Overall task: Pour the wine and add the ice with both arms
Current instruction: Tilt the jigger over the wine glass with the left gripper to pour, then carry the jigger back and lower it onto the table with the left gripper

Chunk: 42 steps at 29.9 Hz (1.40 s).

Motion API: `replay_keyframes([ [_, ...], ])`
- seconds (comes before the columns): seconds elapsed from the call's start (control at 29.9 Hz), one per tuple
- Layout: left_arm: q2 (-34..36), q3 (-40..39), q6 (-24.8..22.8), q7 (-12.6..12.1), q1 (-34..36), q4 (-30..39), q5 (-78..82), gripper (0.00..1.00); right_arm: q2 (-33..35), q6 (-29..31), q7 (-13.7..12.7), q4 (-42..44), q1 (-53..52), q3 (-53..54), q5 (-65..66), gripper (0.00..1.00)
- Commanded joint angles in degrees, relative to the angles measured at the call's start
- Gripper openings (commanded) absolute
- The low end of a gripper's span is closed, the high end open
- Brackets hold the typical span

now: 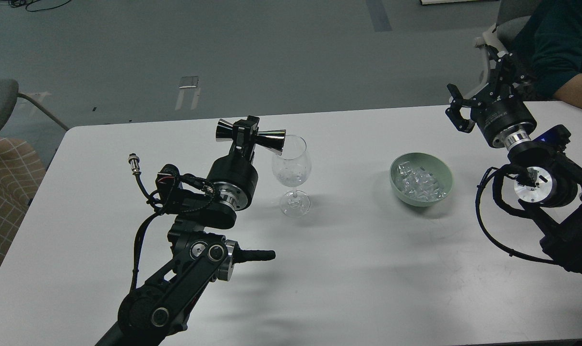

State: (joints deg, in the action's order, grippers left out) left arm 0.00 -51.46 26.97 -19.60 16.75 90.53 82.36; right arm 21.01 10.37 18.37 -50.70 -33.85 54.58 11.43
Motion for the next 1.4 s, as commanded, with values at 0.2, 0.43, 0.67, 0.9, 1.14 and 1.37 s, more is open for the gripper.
replay_keyframes([
  [0.2, 0.0, -0.2, 0.3, -0.1, 0.0, 0.0, -0.4, 0.00, 0.1, 0.0, 0.0, -0.2, 0.3, 0.0, 0.0, 1.00],
  [0.43, 0.0, -0.5, 0.3, -0.6, 0.7, 0.1, -0.9, 0.00, 0.1, 0.0, 0.0, -0.1, 0.3, 0.0, 0.0, 1.00],
  [0.67, 0.0, -0.5, 0.3, -0.6, 1.1, 0.4, -1.4, 0.00, 0.1, 0.0, 0.0, -0.1, 0.5, 0.0, 0.0, 1.00],
  [0.9, 0.0, -0.7, 1.0, -0.7, 3.7, 2.3, -11.3, 0.00, 0.1, 0.0, 0.0, -0.1, 0.5, 0.0, 0.0, 1.00],
  [1.14, 0.0, -4.6, 1.0, -0.5, 5.6, 5.3, -21.4, 0.00, 0.1, 0.0, 0.0, -0.1, 0.6, 0.0, 0.0, 1.00],
  [1.37, 0.0, -15.6, 1.0, 0.2, 5.4, 7.8, -38.5, 0.00, 0.1, 0.0, 0.0, -0.1, 0.6, 0.0, 0.0, 1.00],
])
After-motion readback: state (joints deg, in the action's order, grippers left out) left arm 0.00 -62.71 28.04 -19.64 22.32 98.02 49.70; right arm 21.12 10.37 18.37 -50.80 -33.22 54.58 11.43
